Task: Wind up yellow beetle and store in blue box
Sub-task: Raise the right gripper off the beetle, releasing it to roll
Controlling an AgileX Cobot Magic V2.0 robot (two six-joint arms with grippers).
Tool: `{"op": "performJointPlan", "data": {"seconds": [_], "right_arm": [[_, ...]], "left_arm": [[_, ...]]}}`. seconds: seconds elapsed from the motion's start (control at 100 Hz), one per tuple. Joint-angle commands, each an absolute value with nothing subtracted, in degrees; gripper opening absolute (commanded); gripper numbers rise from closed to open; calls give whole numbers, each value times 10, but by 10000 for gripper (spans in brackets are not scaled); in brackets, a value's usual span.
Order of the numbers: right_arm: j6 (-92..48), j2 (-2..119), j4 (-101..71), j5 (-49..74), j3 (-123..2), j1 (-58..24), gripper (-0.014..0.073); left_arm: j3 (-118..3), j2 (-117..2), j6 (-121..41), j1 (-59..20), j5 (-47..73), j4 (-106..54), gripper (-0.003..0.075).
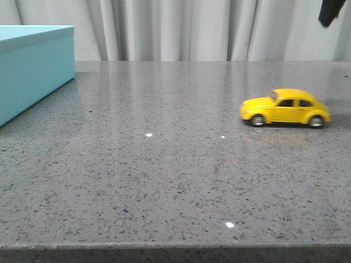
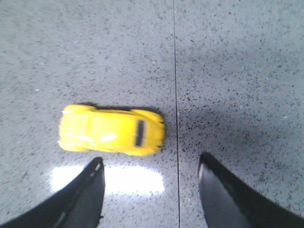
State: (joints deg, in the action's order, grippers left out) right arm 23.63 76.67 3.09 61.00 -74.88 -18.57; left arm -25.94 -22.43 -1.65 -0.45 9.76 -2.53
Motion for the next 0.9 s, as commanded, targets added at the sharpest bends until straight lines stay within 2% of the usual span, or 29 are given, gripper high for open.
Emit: {"op": "performJointPlan", "data": {"seconds": [0.0,0.19,0.64,0.89], "right_arm": [[231,726,39,595,-766,-193,436],[231,687,37,594,-755,-195,436],[231,557,4,502,-660,-195,436],[231,518,0,499,-646,-195,436]], "left_arm": [[-280,-231,-12,-8,51,-26,356],[-280,-231,-12,-8,50,-31,356],[-286,-245,-12,-8,56,-31,356],[-361,-313,-21,-9,141,-31,366]]}}
